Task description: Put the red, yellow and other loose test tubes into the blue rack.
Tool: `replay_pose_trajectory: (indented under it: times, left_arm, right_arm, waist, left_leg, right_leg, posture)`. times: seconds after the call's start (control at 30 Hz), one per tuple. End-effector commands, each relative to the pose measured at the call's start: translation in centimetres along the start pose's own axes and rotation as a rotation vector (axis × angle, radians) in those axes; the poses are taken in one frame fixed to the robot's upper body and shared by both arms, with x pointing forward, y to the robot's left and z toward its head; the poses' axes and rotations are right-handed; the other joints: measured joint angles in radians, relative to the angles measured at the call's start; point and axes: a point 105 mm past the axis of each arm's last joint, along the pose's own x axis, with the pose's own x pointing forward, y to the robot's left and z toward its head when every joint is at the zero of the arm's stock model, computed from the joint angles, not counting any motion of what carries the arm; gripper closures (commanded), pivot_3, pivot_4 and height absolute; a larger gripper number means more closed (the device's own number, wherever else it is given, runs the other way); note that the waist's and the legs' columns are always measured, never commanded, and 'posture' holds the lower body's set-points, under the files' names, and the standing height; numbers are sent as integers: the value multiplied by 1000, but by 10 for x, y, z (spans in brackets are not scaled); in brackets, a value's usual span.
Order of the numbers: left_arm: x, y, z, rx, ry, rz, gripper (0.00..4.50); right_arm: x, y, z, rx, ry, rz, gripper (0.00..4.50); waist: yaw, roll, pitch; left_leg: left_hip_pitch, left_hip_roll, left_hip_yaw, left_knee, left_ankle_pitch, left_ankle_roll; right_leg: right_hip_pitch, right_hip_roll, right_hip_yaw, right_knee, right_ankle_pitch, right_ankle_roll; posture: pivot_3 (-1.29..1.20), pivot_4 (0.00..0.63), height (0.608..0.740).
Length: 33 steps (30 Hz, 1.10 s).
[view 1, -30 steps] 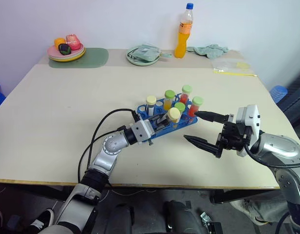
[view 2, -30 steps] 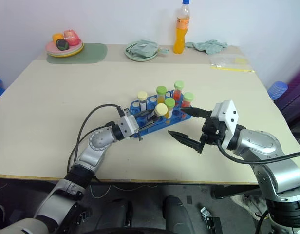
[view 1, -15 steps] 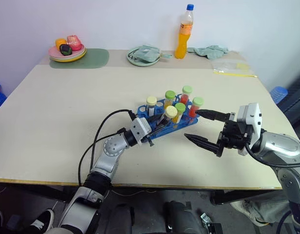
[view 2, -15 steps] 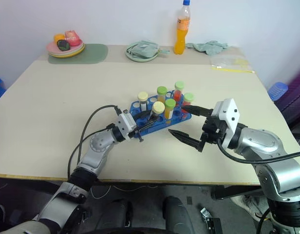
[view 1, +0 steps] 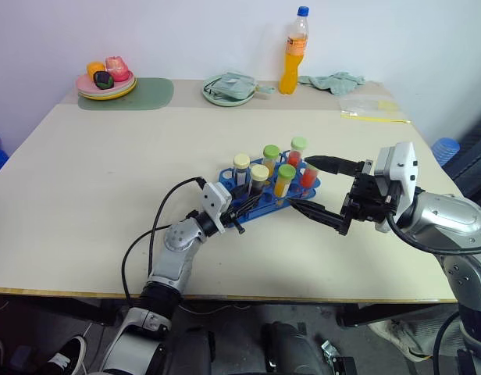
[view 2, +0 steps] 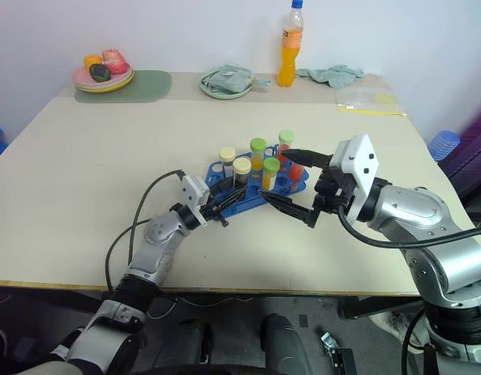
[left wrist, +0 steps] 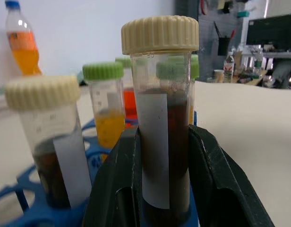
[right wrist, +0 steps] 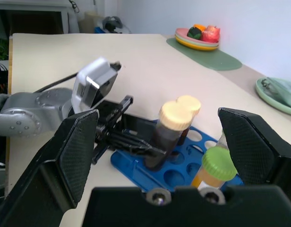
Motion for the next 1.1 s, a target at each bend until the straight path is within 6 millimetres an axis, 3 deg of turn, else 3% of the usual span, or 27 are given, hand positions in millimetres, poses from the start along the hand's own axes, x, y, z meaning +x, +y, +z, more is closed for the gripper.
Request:
replay_pose_trajectory:
  times: [0.03, 0.07, 0.3, 0.33, 0.57, 0.67, 0.9, 1.1]
  left_arm:
    - [-1, 1, 9, -14, -25, -18, 3721]
    - [-2, 1, 9, -27, -25, -19, 3721]
    - [-5, 2, 19, -27, -47, -46, 219]
    - [-6, 3, 22, -28, -54, -41, 73]
    - [-22, 6, 30, -60, -6, -81, 73]
    - [-31, 20, 33, -85, 33, -66, 73]
    - [-52, 30, 53, -78, 77, -124, 73]
    - [-95, 30, 79, 69, 141, -235, 73]
  right_arm:
    - [-1, -1, 7, -25, -17, 2, 0]
    - [-1, -1, 5, -25, -16, 1, 0]
    - [-5, 0, -3, -18, -16, 6, 0]
    - [-5, 1, -4, -17, -16, 7, 0]
    - [-7, 1, -12, -8, -18, 13, 0]
    - [-8, 4, -20, 3, -10, 30, 0]
    - [-11, 5, -30, 16, -5, 37, 0]
    - [-12, 3, -40, 15, 36, 24, 0]
  waist:
    - [-2, 0, 0]
    - [-3, 0, 0]
    - [-3, 0, 0]
    - [-4, 0, 0]
    - [-9, 0, 0]
    - [-18, 0, 0]
    - [-23, 0, 0]
    - [-27, 1, 1]
  left_leg:
    - [0, 0, 0, 0, 0, 0]
    - [0, 0, 0, 0, 0, 0]
    - [0, 0, 0, 0, -1, 1]
    - [0, 0, 0, 0, -1, 1]
    - [0, 1, 0, 0, -1, 1]
    - [0, 1, -1, 0, -1, 1]
    - [1, 1, -1, 0, -1, 1]
    - [1, 2, 0, -2, -1, 2]
  right_leg:
    - [0, 0, 0, 0, 0, 0]
    - [0, 0, 0, 0, 0, 0]
    - [0, 0, 0, 0, 0, 0]
    - [0, 0, 0, 0, 0, 0]
    - [0, 0, 0, 0, 0, 0]
    - [0, 0, 0, 0, 0, 0]
    - [0, 1, -1, 1, 0, 0]
    - [-2, 1, 0, 1, -1, -1]
  posture:
    - [0, 150, 740]
    - [0, 150, 740]
    - [0, 150, 740]
    - [0, 150, 740]
    - [0, 150, 740]
    - [0, 150, 740]
    - [0, 150, 740]
    - [0, 150, 740]
